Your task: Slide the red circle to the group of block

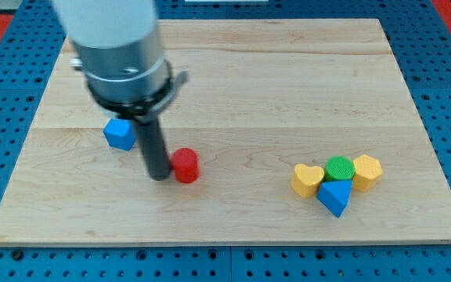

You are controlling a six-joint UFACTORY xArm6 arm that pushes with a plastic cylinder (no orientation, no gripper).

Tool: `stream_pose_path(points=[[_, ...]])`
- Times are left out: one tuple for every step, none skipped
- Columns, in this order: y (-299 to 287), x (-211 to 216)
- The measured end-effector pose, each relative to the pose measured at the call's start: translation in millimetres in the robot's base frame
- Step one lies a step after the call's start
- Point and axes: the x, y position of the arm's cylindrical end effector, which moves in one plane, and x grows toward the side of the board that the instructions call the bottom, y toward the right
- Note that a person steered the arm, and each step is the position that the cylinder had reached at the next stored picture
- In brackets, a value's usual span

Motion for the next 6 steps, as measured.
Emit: stream_pose_path(points=[[15.2, -5.9], [8.6, -7.3], [49.1, -13.2], [60.0, -24.5], [72.4, -26.3], [93.4, -26.7]])
